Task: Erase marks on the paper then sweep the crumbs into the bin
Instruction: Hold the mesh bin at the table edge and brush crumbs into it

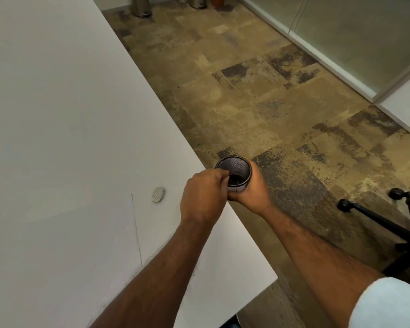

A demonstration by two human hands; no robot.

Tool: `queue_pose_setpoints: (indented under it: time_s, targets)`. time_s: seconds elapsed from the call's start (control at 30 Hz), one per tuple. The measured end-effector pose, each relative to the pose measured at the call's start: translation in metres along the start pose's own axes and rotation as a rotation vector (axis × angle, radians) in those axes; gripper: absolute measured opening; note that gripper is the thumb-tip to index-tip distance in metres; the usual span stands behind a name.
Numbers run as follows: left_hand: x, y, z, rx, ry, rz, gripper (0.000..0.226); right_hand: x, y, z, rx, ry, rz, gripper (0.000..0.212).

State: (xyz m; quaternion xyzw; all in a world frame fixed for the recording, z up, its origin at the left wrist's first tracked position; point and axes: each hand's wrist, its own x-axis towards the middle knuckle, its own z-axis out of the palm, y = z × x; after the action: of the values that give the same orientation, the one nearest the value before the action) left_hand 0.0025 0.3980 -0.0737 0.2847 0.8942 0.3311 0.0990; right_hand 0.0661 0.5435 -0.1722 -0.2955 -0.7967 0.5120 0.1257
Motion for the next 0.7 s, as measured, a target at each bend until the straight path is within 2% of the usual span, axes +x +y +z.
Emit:
queue_pose_setpoints:
  time_s: [0.13, 0.27, 0.47, 0.57, 0.7]
  targets:
    - [-0.003, -0.010, -0.013, -0.091, -0.021, 0.017, 0.023, 0.001, -0.014, -0.009, -0.055, -0.038, -0.024, 0.098]
    - [-0.029, -0.020, -0.036, -0.142, -0.037, 0.046, 0.034, -0.003, -0.026, -0.019, -0.021, 0.072, -0.074, 0.093]
    - [-0.101, -0.087, -0.091, -0.018, 0.035, 0.086, 0.030, -0.002, -0.065, -0.034, 0.043, 0.127, -0.124, 0.087]
    - [-0.137, -0.130, -0.117, 0.069, 0.012, 0.039, 0.038, 0.002, -0.093, -0.029, 0.043, 0.128, -0.176, 0.090]
    - [-0.166, -0.178, -0.143, 0.237, -0.101, 0.110, 0.059, 0.010, -0.125, -0.004, 0.066, 0.110, -0.211, 0.096]
